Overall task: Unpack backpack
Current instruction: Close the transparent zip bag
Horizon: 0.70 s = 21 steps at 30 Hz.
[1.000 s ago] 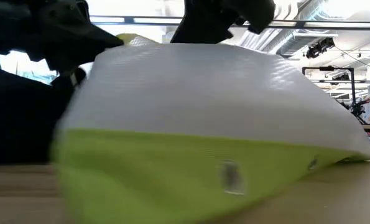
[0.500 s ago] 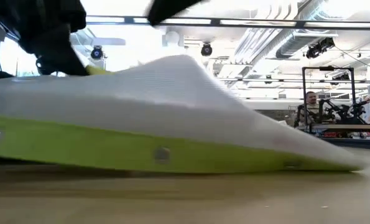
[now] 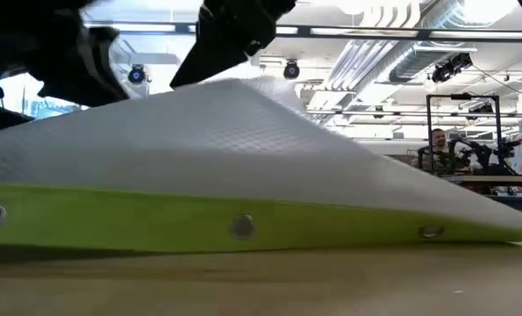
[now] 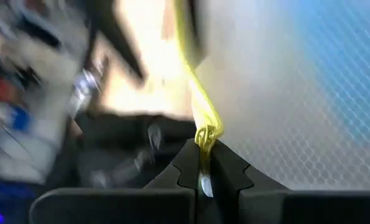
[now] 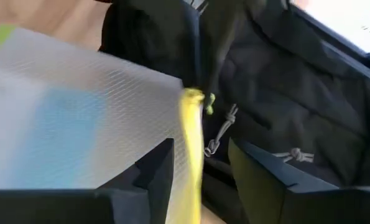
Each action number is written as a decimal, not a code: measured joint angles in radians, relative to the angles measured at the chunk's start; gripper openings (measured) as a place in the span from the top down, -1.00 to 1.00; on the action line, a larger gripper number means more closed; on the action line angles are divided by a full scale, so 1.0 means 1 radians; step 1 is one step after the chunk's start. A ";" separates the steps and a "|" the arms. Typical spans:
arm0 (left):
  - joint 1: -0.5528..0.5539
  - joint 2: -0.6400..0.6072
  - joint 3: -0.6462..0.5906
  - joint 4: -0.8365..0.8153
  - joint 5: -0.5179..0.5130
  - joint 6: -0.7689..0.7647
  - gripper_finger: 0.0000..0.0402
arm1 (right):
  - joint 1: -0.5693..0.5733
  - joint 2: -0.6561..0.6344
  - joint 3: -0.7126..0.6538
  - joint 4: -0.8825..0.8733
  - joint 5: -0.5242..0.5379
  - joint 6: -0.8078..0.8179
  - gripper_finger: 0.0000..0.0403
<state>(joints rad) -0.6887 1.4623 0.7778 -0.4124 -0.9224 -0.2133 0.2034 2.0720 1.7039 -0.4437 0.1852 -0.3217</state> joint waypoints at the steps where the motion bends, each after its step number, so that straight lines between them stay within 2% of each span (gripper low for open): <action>1: -0.020 0.028 0.021 0.000 -0.026 0.045 1.00 | -0.002 0.000 0.000 -0.010 0.001 0.002 0.34; 7: -0.113 0.172 0.111 0.027 -0.092 0.211 1.00 | 0.014 0.000 0.000 -0.029 0.007 0.006 0.47; 9: -0.132 0.212 0.125 0.022 -0.117 0.217 1.00 | 0.027 -0.002 0.000 -0.031 0.023 0.006 0.52; 13: -0.156 0.273 0.144 0.024 -0.194 0.208 1.00 | 0.061 -0.042 -0.002 -0.045 0.136 -0.026 0.62; 15: -0.159 0.290 0.149 0.023 -0.230 0.202 1.00 | 0.076 -0.076 -0.002 -0.012 0.143 -0.028 0.66; 18: -0.164 0.295 0.150 0.026 -0.268 0.199 1.00 | 0.103 -0.099 0.000 0.056 0.090 -0.027 0.71; 21: -0.172 0.290 0.150 0.041 -0.316 0.234 1.00 | 0.116 -0.079 0.000 0.084 -0.025 -0.015 0.73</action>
<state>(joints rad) -0.8609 1.7520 0.9276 -0.3710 -1.2380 0.0207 0.3196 1.9928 1.7042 -0.3594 0.1601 -0.3366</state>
